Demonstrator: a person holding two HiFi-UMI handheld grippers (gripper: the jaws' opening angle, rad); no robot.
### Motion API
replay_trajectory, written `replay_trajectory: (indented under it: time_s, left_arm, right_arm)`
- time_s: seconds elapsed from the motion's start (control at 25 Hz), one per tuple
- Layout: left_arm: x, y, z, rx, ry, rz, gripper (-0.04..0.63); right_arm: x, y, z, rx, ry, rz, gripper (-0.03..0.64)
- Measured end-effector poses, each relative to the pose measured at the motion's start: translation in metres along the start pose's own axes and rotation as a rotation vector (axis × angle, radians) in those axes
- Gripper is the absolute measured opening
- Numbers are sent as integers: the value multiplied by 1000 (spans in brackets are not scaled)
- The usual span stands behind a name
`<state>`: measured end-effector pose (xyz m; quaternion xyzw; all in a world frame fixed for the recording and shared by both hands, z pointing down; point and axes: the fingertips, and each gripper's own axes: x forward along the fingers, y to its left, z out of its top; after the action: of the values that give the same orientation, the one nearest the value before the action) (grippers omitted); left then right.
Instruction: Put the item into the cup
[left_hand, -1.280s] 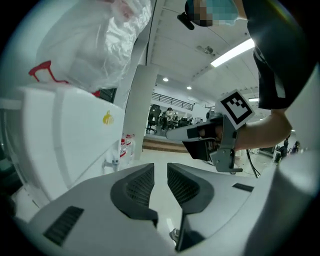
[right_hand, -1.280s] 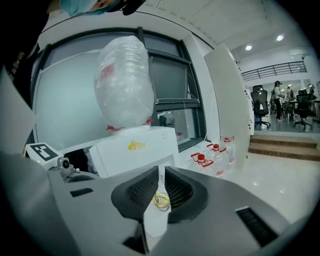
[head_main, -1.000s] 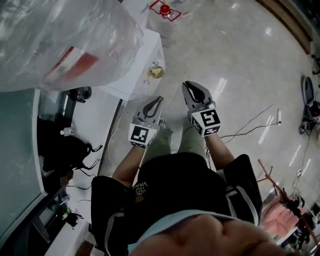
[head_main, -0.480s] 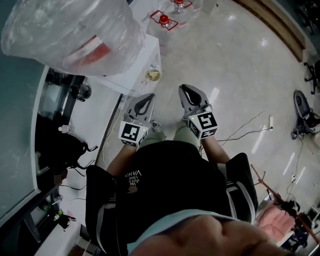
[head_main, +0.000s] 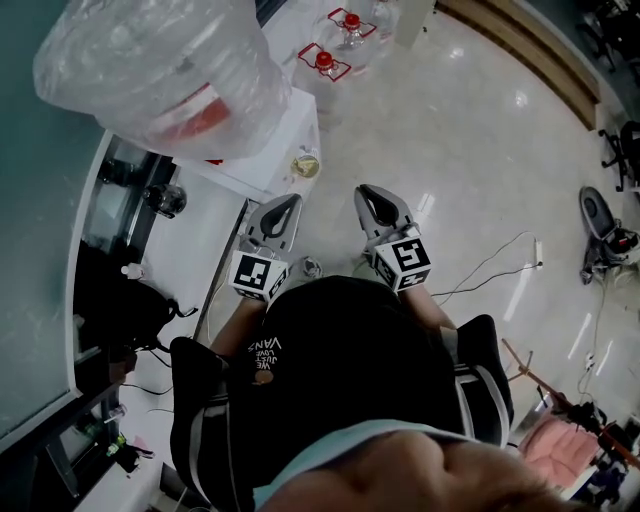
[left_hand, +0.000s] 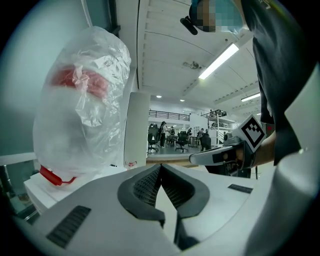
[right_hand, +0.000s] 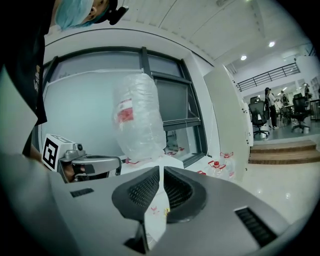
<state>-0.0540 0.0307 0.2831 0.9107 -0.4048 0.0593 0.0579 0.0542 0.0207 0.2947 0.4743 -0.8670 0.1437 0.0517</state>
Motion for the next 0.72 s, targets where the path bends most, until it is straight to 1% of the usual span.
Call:
replay_trajectory:
  time_s: [0.08,0.24,0.48,0.72]
  left_arm:
    - [-3,2,4,5,-4,5,20]
    - [-10,3,12,-11,-7,36,20]
    - [-13,7,24,-31,-39,78,18]
    - [-10,11,35,-21,-68,97,20]
  right_arm:
    - [-1,3,1,9,-3,1,57]
    - [-6,4,0,13,5,5,55]
    - [-13,-8,8,4,11,-7,54]
    - [-12,-22,19,-34,6,-18,49]
